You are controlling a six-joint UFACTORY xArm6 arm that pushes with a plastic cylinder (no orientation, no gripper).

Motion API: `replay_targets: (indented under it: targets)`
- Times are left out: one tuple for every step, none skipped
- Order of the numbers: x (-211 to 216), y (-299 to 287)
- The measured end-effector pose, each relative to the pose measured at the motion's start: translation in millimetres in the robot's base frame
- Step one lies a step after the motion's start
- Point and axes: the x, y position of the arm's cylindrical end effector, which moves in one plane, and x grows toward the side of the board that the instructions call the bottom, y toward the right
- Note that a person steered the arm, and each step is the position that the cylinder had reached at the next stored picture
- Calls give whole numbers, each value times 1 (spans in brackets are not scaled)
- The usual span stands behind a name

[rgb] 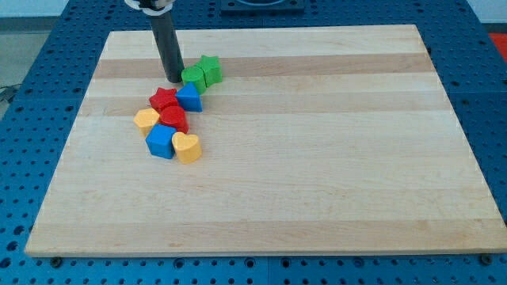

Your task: Move the green circle right to the blue triangle

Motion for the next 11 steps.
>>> replay_targets:
  targets:
    - [0,6]
    - [0,67]
    - [0,69]
    - [0,69]
    - [-4,51]
    - [-4,48]
    - [9,51]
    - [21,54]
    - [21,53]
    - [30,52]
    - [56,52]
